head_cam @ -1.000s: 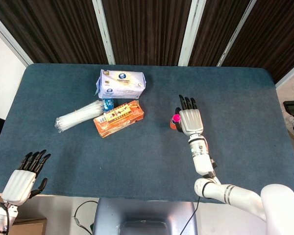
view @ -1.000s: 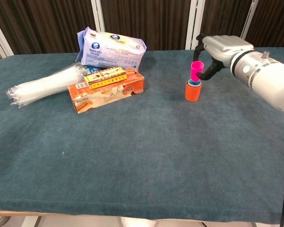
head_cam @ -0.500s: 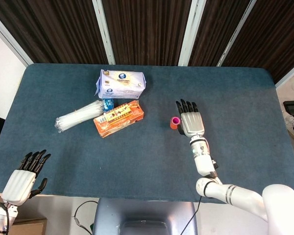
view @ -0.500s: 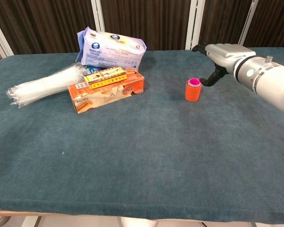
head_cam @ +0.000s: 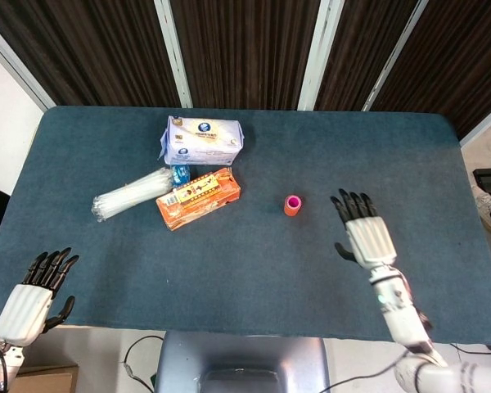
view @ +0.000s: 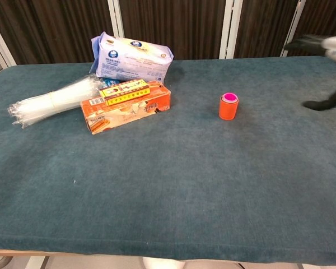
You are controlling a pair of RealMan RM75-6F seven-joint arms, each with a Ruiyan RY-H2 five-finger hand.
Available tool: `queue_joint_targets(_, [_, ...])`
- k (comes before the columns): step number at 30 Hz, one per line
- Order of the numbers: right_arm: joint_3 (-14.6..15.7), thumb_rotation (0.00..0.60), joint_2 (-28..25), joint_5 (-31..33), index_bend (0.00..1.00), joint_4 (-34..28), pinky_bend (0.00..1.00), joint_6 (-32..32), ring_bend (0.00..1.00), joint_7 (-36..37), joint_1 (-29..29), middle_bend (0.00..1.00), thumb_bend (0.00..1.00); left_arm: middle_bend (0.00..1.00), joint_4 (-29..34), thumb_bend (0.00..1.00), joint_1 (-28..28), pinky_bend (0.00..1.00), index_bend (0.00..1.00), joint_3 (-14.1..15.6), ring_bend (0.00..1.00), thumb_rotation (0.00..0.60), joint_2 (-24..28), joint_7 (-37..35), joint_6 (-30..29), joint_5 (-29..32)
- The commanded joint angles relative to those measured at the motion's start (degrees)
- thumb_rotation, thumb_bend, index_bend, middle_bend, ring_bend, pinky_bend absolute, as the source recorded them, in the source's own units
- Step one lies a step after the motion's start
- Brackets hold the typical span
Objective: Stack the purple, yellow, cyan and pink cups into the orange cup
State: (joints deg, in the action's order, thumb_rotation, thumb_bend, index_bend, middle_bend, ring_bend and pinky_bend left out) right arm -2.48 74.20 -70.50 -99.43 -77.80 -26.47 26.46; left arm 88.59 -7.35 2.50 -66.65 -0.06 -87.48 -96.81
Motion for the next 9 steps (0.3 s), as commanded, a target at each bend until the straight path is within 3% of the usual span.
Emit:
queue_joint_targets(1, [11.53,0.6,-6.78,-14.59,0.0,3.19,0.0,-16.21,0.0,12.72,-15.05,0.0,0.36,0.0,-0.07,0.46,0.05,0.05,0.0,-0.05,0.0,0.6,-0.26,0.46,0.15,0.13])
queue_joint_targets(4, [11.89,0.6,-6.51,-15.82,0.0,8.48,0.0,-19.24,0.0,19.06,-18.51,0.0,0.36,0.0,0.08,0.46,-0.1,0.05,0.0,-0.11,0.0,0.6,-0.83,1.95,0.93,0.55])
queue_joint_targets(9, [10.76,0.6,-8.23,-16.91,0.0,9.94,0.0,-20.23,0.0,23.14,-20.34,0.0,0.36,0.0,0.3,0.46,-0.39,0.05,0.0,-0.2,0.0,0.6,-1.59,3.69,1.44,0.41])
